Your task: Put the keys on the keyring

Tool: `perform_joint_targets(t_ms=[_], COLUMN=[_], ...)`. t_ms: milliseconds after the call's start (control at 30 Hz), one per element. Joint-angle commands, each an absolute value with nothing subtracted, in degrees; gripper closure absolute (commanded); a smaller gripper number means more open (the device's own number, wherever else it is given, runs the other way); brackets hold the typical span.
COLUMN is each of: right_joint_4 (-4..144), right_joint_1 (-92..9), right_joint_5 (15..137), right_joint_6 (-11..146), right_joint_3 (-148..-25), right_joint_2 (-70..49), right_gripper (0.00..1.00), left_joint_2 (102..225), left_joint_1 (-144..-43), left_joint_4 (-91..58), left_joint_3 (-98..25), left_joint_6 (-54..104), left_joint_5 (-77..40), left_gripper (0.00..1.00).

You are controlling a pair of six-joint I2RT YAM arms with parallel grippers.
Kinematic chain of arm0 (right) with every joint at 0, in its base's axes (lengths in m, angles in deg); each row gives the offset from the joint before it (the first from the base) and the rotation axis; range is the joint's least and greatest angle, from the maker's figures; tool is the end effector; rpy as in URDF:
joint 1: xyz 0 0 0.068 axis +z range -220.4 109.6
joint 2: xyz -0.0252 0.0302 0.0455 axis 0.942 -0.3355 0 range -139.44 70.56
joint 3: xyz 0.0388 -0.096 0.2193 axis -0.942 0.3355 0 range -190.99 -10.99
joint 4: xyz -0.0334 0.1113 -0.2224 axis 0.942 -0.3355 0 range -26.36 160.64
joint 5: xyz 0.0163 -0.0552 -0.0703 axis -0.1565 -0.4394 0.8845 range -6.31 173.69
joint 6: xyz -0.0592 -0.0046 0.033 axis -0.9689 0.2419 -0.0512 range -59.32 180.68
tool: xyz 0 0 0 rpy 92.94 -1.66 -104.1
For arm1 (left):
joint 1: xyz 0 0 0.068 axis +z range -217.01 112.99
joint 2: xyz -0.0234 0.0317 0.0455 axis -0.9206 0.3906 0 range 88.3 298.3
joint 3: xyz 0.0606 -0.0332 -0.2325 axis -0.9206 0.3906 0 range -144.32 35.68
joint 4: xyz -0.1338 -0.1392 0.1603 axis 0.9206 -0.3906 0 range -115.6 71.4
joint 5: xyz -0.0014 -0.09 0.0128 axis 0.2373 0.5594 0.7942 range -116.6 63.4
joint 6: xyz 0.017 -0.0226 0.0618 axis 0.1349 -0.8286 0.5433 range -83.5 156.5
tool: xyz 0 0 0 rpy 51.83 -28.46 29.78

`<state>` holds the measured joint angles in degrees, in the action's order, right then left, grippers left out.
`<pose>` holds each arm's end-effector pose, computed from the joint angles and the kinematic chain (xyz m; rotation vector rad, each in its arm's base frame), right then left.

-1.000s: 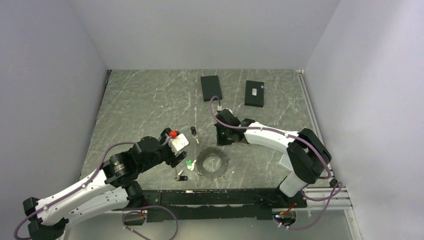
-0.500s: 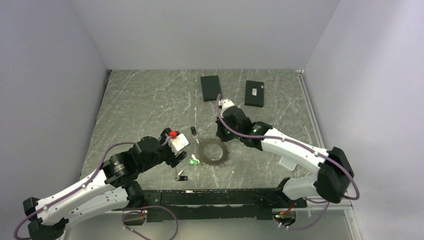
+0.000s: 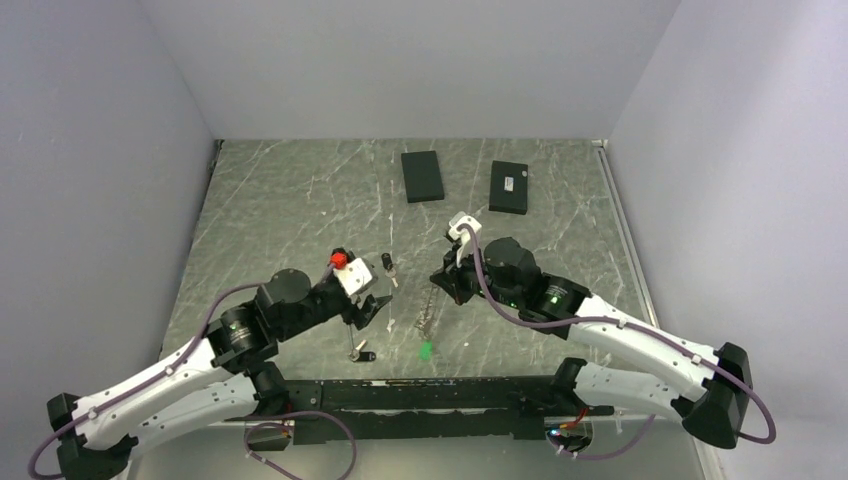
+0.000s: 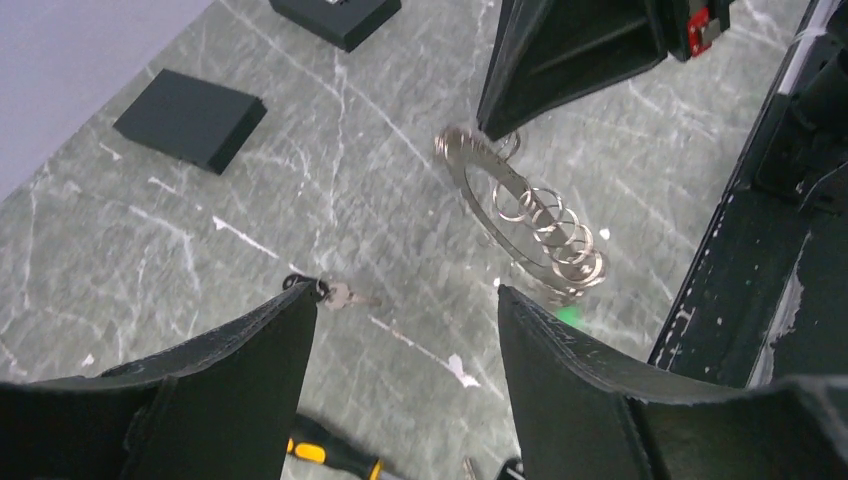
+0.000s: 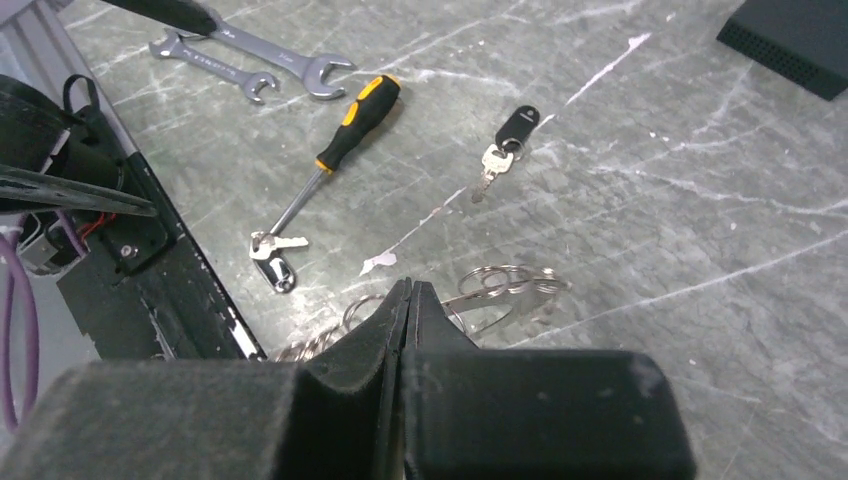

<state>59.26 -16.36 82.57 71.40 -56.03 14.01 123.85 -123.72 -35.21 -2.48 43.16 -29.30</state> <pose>0.1466 0.2039 0.2696 -0.7686 1.8997 0.7446 0.1045 -0.1543 0.2883 0.9440 1.5943 -0.5728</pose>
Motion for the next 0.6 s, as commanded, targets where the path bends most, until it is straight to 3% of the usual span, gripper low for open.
perform_joint_targets(t_ms=[0,267,567], right_joint_4=[65.60,73.76,96.44], right_joint_1=[-16.28,-16.30,-16.63], right_joint_5=[80.71,81.69,83.00], right_joint_6=[67.73,66.77,68.11], right_joint_3=[-56.23,-52.40,-37.72], right_joint_2=[17.09,24.83,34.39], right_gripper=[1.00,1.00,1.00], left_joint_2=[127.48,135.65,136.09], left_joint_1=[-123.75,-123.70,-123.70], left_joint_4=[-22.35,-5.24,-12.23], left_joint_3=[-1.24,-0.25,-3.89], left_joint_6=[40.03,43.34,45.63], left_joint_5=[-25.32,-18.47,-19.13], left_gripper=[0.28,0.33,0.36])
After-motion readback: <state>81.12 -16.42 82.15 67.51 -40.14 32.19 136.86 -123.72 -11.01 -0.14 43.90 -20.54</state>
